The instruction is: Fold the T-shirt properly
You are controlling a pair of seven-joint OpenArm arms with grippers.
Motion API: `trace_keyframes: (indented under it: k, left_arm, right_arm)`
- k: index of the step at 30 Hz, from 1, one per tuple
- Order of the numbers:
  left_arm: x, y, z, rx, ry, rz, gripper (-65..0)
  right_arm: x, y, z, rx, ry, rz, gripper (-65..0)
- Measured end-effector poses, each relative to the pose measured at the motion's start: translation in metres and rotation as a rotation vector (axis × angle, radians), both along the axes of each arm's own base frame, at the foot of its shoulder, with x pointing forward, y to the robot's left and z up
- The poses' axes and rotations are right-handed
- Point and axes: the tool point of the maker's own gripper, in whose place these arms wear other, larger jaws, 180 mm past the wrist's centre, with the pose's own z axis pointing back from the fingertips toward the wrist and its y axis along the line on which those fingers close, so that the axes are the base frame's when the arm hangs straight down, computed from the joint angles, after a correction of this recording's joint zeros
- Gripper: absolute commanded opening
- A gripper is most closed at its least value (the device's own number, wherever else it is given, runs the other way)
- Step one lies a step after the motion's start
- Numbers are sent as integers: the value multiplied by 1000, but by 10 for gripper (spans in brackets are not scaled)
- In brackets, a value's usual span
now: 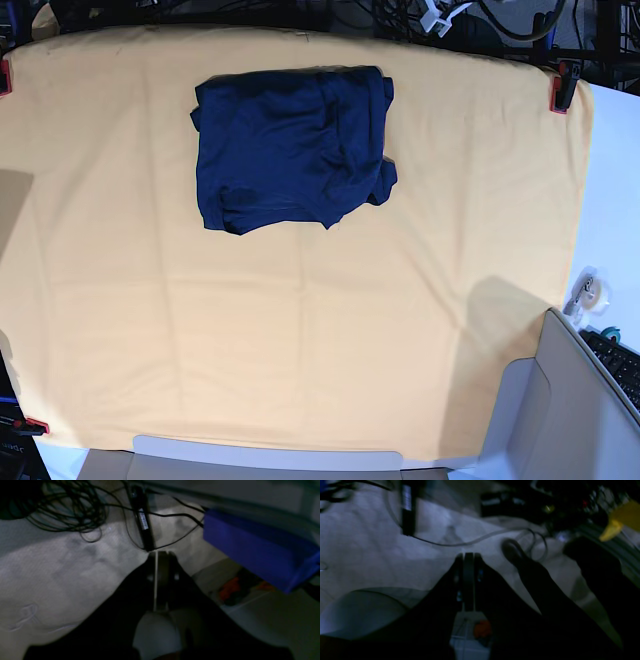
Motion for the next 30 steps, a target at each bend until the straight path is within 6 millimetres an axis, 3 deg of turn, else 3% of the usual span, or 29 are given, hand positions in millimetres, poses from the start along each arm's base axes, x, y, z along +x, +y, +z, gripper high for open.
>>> trace_keyframes:
  k: [4,10,13,15,18,20,25,30]
  left_arm:
    - [-20,-3,-16,-12,18,46,-650]
    - [-6,-17,-42,-54,-28,90,-650]
    - [-5,-19,-52,-56,-48,105,-650]
    - [-4,-20,-58,-59,-56,107,-650]
    - [-6,-23,-68,-60,-44,99,-650]
    - [-2,-34,-73,-68,-45,98,-650]
    - [12,-58,-84,-77,-66,145,-650]
    - [15,-31,-103,165,-111,194,-650]
  right_arm:
    - [-9,-8,-24,-9,26,-25,-650]
    - [-13,-14,-60,-32,77,-92,-650]
    - [-7,4,-79,10,43,-143,-650]
    - [-14,15,-94,37,68,-169,-650]
    - [-23,19,-113,31,99,-201,-650]
    - [-25,23,-124,31,107,-223,-650]
    - [4,67,-146,107,64,-279,-650]
    - [22,102,-156,159,67,-304,-650]
